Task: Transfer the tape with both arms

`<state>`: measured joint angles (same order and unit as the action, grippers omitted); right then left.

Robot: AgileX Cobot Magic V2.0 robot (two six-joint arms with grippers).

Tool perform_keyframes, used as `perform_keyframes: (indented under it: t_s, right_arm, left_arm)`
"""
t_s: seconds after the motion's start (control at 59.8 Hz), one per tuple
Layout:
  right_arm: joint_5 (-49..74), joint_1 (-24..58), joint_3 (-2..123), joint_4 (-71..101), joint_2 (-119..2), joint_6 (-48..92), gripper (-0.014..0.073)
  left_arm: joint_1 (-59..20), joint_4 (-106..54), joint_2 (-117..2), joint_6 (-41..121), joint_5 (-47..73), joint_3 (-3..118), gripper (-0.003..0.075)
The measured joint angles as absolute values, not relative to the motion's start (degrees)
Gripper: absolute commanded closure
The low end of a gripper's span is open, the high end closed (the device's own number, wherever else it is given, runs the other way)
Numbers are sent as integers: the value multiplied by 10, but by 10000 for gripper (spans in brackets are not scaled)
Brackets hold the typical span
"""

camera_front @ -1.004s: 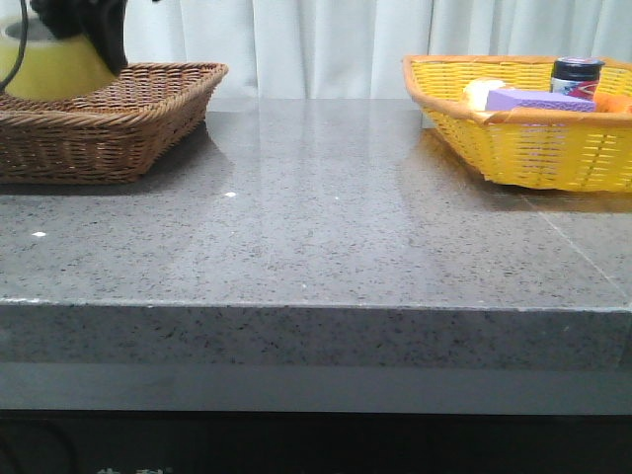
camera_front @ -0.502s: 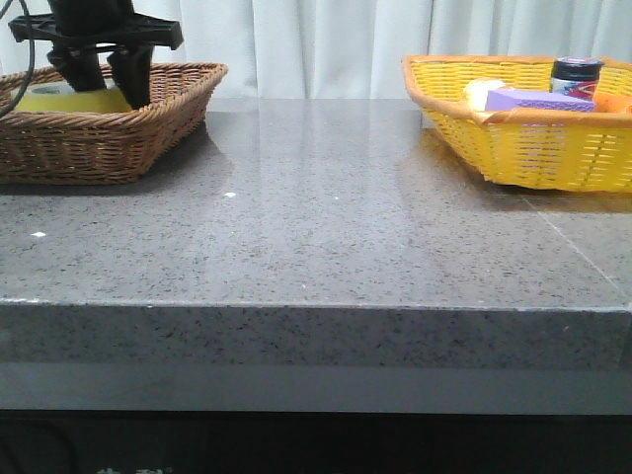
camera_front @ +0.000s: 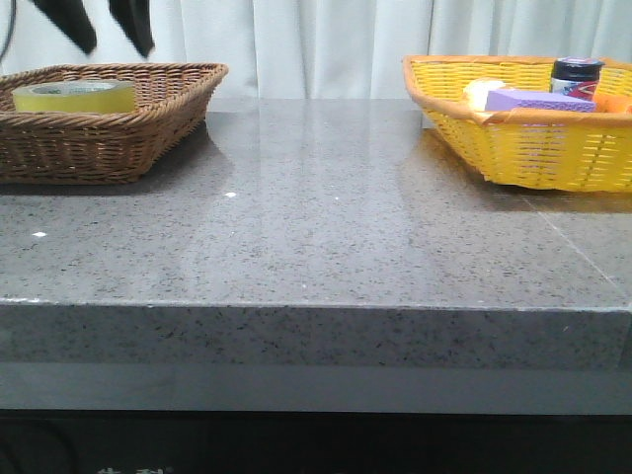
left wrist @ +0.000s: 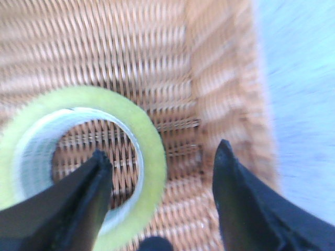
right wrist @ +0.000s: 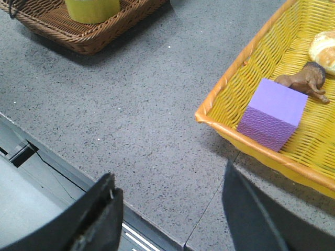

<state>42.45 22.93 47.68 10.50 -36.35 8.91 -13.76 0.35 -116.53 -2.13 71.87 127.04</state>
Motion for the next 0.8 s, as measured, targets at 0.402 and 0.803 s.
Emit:
perform_keyframes:
  t_s: [0.402,0.803]
  right_arm:
    - [425,229,477,105,-364,89,147]
    - [426,229,477,105,-364,89,147]
  left_arm:
    - [-163,-4,-946,-7,722,1130,355]
    - [-188,-4,-661,65,641,802,355]
